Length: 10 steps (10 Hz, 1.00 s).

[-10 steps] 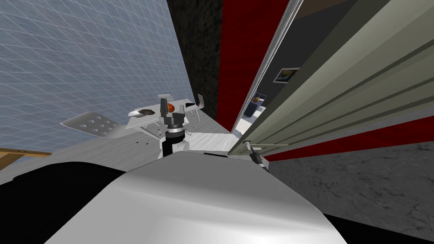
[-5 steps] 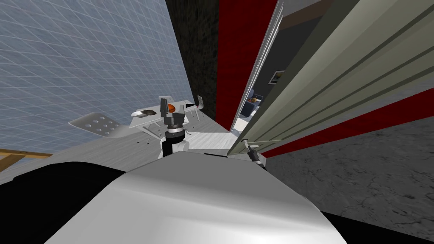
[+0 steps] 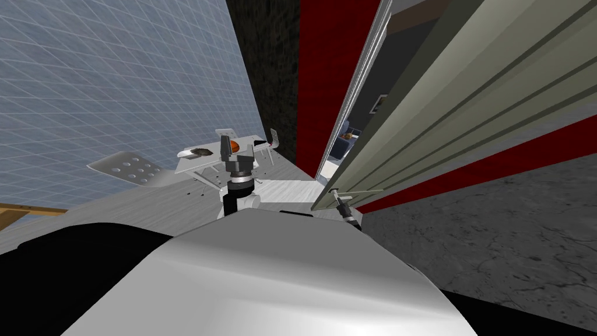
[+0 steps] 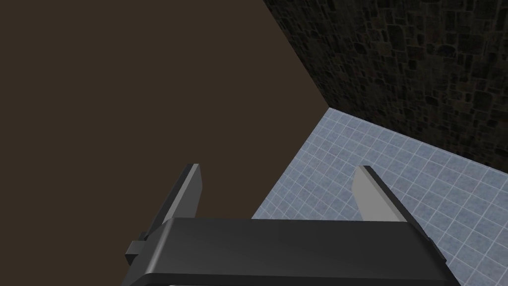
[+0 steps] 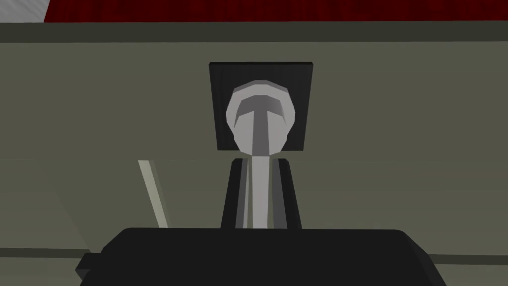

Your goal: Pull the door open

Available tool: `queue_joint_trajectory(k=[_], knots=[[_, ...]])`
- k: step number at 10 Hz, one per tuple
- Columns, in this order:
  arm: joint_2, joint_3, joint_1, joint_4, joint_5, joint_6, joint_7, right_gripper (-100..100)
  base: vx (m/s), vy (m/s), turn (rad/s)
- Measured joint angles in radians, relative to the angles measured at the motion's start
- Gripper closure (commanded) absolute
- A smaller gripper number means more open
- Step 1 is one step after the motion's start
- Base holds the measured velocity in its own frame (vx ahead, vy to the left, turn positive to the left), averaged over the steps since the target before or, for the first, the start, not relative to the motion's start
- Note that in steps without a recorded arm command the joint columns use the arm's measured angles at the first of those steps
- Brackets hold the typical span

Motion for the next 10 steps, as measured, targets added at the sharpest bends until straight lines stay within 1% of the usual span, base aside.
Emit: queue_joint_trajectory(k=[1, 2, 3, 5, 6, 7, 8, 9, 10], knots=[[-0.003, 0.006, 0.010, -0.033, 0.001, 0.019, 0.001, 100, -0.144, -0.099, -0.064], [-0.004, 0.019, 0.009, -0.066, 0.004, 0.046, 0.005, 100, -0.150, -0.135, -0.029], [-0.006, 0.030, 0.020, -0.113, 0.006, 0.078, 0.010, 100, -0.090, -0.099, 0.012], [0.012, 0.055, -0.021, -0.057, 0.016, 0.060, 0.009, 100, -0.073, -0.131, -0.015], [0.017, 0.064, -0.023, -0.067, 0.019, 0.067, 0.012, 100, -0.029, -0.032, 0.009], [0.015, 0.066, -0.017, -0.085, 0.020, 0.077, 0.014, 100, -0.034, -0.096, -0.034], [0.015, 0.076, -0.014, -0.109, 0.022, 0.093, 0.016, 100, -0.007, -0.161, -0.006], [0.025, 0.090, -0.026, -0.102, 0.028, 0.097, 0.019, 100, 0.001, -0.055, 0.041], [0.030, 0.095, -0.027, -0.102, 0.030, 0.095, 0.019, 100, -0.006, 0.002, 0.019]])
